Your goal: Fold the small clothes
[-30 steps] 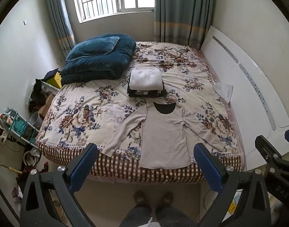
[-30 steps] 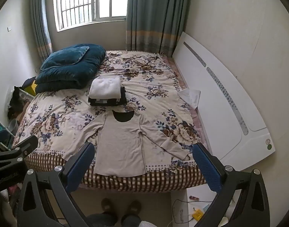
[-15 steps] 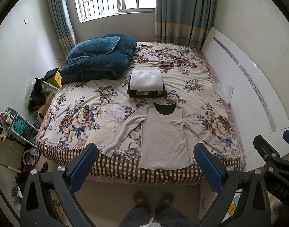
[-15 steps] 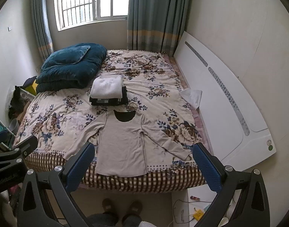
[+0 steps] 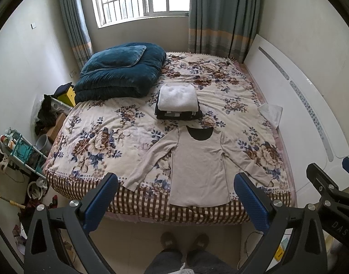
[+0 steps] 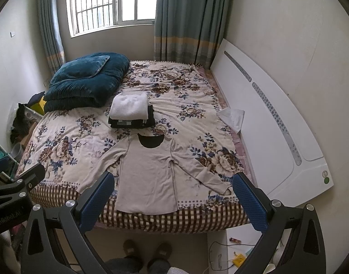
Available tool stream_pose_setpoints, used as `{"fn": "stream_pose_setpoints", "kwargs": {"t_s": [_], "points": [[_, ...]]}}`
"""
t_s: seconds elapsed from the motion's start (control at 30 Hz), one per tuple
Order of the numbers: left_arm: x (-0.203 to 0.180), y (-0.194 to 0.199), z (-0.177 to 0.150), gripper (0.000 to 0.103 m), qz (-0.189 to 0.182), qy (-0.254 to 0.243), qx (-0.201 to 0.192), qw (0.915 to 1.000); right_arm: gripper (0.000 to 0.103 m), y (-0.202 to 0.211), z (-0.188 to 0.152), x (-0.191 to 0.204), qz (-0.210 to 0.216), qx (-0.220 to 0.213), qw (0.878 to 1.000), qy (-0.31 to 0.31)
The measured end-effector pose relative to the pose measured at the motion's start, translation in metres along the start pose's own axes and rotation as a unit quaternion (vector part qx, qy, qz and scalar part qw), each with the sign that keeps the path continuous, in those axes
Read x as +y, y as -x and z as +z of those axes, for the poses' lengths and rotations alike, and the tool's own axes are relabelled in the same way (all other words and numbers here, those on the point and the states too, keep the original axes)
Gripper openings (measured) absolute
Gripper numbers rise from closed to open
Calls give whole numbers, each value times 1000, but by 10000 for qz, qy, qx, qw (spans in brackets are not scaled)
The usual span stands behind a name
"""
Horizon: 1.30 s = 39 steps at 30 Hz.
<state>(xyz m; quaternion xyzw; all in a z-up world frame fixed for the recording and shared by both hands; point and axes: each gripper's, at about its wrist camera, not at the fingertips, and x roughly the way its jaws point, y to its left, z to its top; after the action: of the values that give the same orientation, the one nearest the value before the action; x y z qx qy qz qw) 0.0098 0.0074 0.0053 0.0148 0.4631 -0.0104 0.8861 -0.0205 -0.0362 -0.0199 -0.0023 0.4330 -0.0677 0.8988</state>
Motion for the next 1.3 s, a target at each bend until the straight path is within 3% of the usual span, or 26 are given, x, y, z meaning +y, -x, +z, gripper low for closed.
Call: {"fn": "stream_pose_setpoints", "kwargs": {"t_s": [1.3], "points": [[-4,1,13,103,9,40,-76,10000,103,-2,1,-1,1,0,10000,-4]]}}
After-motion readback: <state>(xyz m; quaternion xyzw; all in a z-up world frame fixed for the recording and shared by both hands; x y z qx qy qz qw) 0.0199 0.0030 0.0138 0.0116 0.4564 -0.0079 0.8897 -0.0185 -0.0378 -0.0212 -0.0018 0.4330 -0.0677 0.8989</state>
